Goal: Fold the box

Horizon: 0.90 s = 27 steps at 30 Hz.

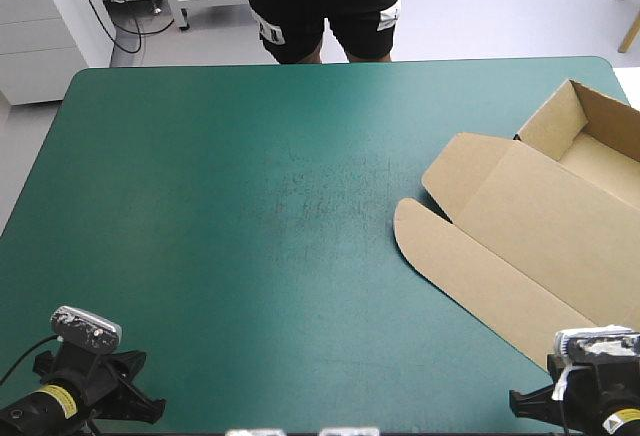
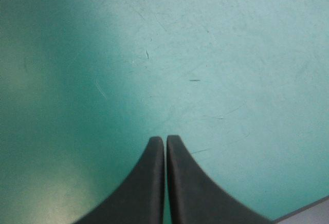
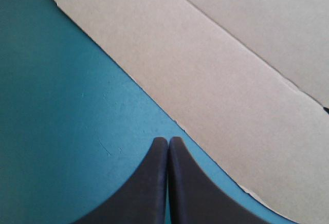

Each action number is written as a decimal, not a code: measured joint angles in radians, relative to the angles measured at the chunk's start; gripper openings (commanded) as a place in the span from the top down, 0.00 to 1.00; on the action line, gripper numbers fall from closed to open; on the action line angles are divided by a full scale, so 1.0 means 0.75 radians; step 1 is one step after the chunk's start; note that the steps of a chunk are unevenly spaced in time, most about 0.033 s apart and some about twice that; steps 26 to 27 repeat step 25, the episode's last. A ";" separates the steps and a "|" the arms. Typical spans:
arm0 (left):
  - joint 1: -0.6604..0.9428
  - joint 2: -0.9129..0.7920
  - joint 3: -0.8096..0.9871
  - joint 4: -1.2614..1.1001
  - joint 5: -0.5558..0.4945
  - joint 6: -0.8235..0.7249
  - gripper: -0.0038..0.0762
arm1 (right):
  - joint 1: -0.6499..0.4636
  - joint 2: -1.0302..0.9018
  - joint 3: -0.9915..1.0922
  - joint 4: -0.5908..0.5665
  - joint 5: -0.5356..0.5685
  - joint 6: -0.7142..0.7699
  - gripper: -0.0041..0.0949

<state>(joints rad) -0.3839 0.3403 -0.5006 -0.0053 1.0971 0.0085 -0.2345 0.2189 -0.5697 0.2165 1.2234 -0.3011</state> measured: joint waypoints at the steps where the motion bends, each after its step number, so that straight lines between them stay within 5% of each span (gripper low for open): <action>1: 0.000 0.000 0.000 0.000 0.000 0.000 0.96 | 0.000 -0.030 0.041 -0.001 0.001 -0.035 0.97; 27: 0.000 0.000 0.000 -0.131 -0.001 0.001 0.96 | 0.001 -0.243 0.070 -0.008 -0.014 -0.079 0.97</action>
